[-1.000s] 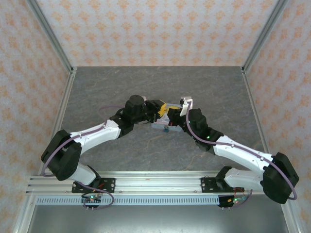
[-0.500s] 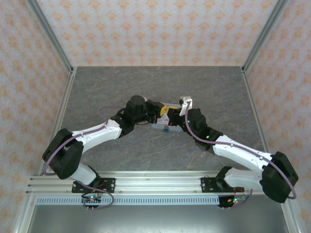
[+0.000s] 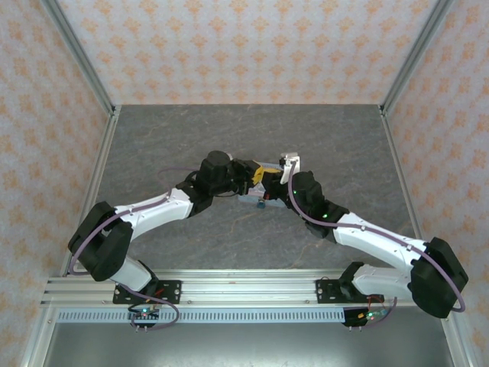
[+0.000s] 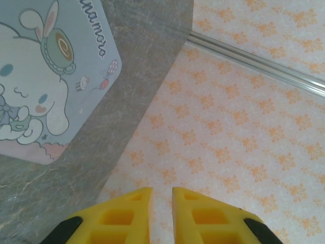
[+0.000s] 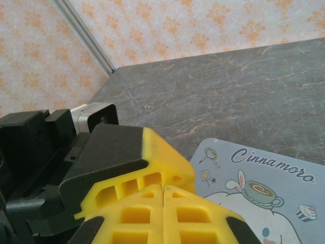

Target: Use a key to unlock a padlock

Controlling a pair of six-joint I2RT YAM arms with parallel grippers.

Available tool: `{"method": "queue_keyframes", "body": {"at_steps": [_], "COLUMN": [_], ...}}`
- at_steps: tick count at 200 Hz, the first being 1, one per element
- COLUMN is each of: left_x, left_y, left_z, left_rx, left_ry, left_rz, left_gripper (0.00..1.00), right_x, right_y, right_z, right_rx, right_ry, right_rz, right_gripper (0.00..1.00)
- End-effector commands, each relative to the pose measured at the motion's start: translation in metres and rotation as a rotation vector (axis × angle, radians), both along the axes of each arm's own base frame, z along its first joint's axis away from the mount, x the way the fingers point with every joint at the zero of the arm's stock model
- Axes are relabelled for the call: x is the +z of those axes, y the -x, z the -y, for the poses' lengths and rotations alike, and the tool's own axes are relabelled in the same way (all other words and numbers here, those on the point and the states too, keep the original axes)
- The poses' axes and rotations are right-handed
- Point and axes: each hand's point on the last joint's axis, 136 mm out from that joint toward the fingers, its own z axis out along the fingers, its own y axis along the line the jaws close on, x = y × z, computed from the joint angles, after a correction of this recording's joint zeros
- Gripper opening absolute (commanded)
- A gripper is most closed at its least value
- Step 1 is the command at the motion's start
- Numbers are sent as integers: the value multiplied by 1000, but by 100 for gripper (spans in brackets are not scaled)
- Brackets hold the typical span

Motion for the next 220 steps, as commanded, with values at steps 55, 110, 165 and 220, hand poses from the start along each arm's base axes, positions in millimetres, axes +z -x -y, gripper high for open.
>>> {"method": "queue_keyframes", "body": {"at_steps": [55,110,165,220], "left_x": [21,9,0,-6], "left_y": [0,2,4,4], "left_z": [13,6,2,-2], "left_rx": [-30,-3,5,-3], "left_ry": [36,7,-20,-69], "left_rz": [47,18,-4,21], "left_gripper": [18,12,14,0], "right_x": [2,5,4,16], "right_y": [3,4,5,7], "right_z": [-5,6,9,19], "right_rx": [20,-15,-27,-68], "right_ry": [21,22,19,-52], "right_rz": [13,31,30,10], "right_gripper": [0,0,0,39]}}
